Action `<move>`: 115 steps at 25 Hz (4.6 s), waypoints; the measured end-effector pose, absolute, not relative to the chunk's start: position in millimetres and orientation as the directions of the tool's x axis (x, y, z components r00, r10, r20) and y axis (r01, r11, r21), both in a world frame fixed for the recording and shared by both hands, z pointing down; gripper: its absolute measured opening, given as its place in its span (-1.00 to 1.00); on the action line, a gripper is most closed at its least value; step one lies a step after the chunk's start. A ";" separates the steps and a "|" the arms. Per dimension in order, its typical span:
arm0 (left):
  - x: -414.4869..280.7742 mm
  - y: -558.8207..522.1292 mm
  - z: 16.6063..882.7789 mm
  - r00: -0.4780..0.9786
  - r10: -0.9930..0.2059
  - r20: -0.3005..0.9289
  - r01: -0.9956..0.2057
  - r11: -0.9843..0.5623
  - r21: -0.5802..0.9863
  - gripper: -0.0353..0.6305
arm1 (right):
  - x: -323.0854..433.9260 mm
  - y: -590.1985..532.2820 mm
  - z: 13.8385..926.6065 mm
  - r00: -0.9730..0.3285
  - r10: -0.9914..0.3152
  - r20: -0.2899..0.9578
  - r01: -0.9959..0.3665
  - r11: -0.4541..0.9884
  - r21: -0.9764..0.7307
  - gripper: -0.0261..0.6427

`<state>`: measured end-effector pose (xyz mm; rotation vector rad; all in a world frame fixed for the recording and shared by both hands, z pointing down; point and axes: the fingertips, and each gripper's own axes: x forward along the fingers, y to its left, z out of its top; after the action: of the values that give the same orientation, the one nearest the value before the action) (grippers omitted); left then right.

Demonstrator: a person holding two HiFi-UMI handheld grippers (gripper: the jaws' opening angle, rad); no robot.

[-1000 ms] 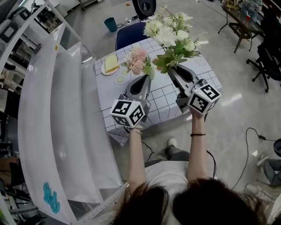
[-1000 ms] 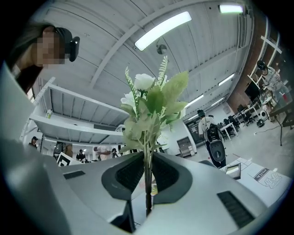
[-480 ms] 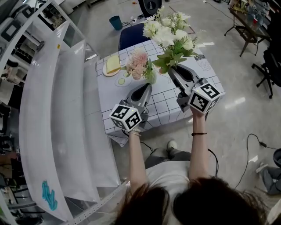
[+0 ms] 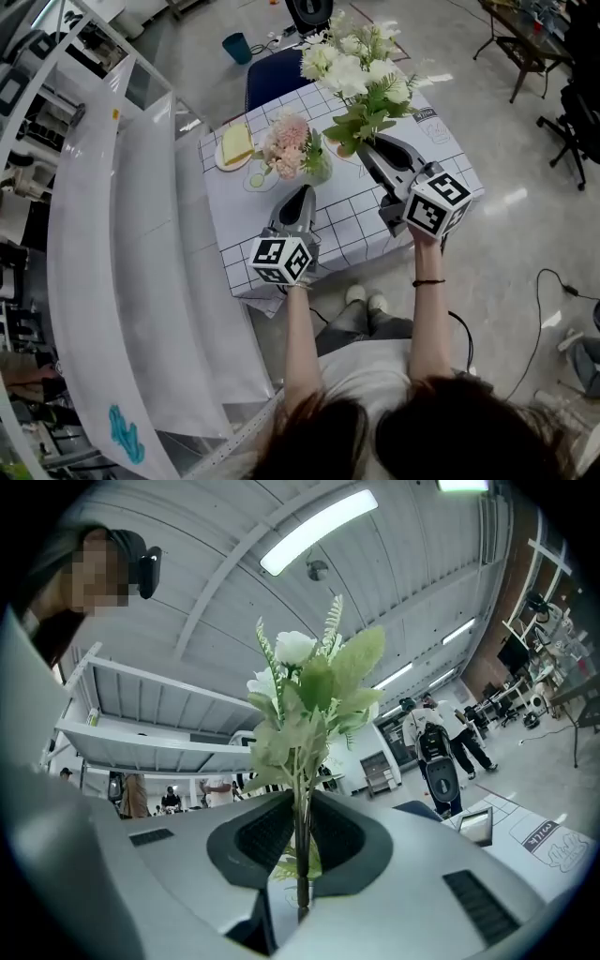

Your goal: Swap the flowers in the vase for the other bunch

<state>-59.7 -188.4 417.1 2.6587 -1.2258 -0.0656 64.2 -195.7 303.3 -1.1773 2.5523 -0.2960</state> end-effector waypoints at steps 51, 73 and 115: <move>-48.7 -292.5 454.4 0.598 -0.801 0.026 -0.779 -0.574 0.251 -0.24 | 93.3 -243.0 325.3 -0.512 -0.852 -0.108 -0.796 0.518 -0.314 -0.77; -46.8 -304.5 453.3 0.444 -0.896 -0.025 -0.876 -0.439 0.198 -0.24 | 110.1 -270.2 332.1 -0.639 -0.760 -0.115 -0.713 0.642 -0.282 -0.77; -30.5 -293.2 397.4 0.514 -0.856 -0.048 -0.843 -0.515 0.154 -0.70 | 101.8 -266.7 321.7 -0.694 -0.700 -0.169 -0.644 0.708 -0.289 -0.77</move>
<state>-30.5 -293.2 397.4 2.6360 -1.4854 -0.1783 101.8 -266.7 321.7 -1.0649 2.6508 -0.3019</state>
